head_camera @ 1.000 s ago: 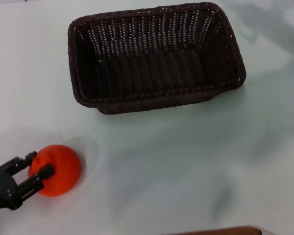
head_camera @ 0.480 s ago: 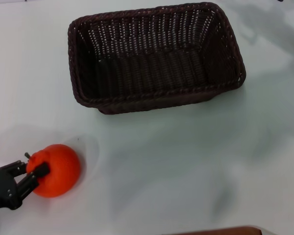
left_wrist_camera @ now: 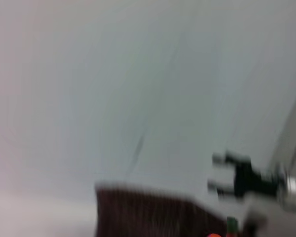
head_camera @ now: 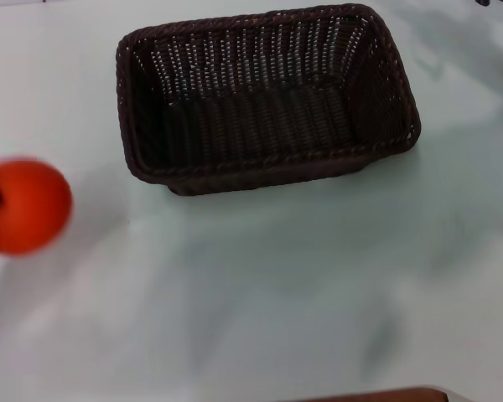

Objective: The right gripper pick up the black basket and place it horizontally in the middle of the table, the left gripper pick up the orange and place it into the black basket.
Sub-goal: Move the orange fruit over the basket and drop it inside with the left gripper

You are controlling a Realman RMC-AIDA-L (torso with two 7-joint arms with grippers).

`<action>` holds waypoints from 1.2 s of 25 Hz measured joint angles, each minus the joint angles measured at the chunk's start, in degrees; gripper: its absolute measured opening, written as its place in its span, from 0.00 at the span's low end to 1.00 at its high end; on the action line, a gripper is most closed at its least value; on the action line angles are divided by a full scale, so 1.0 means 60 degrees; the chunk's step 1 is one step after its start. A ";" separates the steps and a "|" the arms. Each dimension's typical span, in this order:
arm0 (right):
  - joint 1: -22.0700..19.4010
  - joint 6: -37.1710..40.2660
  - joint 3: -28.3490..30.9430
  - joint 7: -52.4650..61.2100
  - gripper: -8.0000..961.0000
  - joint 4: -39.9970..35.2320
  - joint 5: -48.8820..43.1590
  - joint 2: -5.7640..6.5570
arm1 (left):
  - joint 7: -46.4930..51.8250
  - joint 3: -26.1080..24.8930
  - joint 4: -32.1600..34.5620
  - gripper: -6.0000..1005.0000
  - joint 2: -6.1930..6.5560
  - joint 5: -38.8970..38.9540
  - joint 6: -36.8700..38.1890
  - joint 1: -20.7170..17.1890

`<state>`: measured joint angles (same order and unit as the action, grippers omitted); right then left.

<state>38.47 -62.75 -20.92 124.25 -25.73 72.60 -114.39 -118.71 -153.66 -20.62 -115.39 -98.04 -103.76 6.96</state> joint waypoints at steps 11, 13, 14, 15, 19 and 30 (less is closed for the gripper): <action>-0.0005 -0.0056 -0.0023 -0.0789 0.91 0.0538 0.0618 -0.0146 | 0.0601 -0.1822 0.0134 0.13 -0.0530 0.0226 0.0087 0.2545; -0.0007 -0.0066 -0.0035 -0.1026 0.91 0.0598 0.0847 -0.0241 | 0.0695 -0.1791 0.0107 0.12 -0.0681 0.0194 0.0480 0.2884; -0.0009 -0.0073 -0.0042 -0.1109 0.91 0.0609 0.0974 -0.0299 | 0.0754 -0.1728 0.0082 0.11 -0.0781 0.0170 0.0755 0.3066; -0.0009 -0.0098 -0.0056 -0.1195 0.91 0.0610 0.1126 -0.0385 | 0.0803 -0.1661 0.0057 0.10 -0.0863 0.0162 0.1057 0.3193; -0.0010 -0.0219 -0.0068 -0.1513 0.91 0.0621 0.1595 -0.0690 | 0.0910 -0.1419 -0.0010 0.11 -0.1285 0.0162 0.2048 0.3607; 0.0096 -0.0299 -0.0067 -0.2073 0.91 0.1065 0.2574 -0.0783 | 0.0918 -0.0738 0.0141 0.55 -0.1410 0.0242 0.2617 0.3972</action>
<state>39.04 -64.54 -21.33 111.81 -19.34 88.04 -119.09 -113.20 -158.09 -19.77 -123.85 -96.59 -88.05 30.79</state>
